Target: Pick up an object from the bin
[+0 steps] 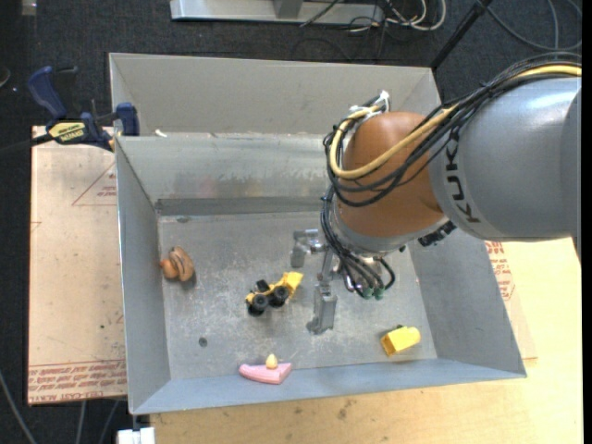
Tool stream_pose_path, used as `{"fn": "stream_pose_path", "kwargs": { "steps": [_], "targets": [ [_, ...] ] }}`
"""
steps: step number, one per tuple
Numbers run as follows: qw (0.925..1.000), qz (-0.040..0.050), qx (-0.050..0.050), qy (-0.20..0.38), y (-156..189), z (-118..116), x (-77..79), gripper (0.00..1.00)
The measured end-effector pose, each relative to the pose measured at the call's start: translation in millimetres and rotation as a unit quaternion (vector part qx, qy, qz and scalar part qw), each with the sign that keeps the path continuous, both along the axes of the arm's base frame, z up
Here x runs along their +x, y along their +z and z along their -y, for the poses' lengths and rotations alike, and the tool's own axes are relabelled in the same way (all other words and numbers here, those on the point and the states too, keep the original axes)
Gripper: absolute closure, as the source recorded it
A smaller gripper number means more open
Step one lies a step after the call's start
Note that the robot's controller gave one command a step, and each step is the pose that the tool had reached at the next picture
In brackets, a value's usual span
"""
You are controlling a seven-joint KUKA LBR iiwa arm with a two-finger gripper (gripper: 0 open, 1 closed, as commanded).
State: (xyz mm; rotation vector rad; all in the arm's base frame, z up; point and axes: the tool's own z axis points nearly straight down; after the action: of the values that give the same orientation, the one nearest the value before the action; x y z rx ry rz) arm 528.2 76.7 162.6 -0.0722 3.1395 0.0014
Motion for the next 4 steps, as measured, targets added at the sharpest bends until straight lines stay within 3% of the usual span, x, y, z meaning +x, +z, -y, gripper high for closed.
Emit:
{"fn": "stream_pose_path", "kwargs": {
  "steps": [1,2,4],
  "targets": [
    [0.9990,0.0032,0.000,0.044,-71.8,-14.9,-9.0,0.00],
    [0.9966,0.0007,0.001,0.082,-92.5,-56.1,34.9,1.00],
    [0.9967,0.0007,0.001,0.082,-92.4,-55.8,35.0,1.00]
  ]
}}
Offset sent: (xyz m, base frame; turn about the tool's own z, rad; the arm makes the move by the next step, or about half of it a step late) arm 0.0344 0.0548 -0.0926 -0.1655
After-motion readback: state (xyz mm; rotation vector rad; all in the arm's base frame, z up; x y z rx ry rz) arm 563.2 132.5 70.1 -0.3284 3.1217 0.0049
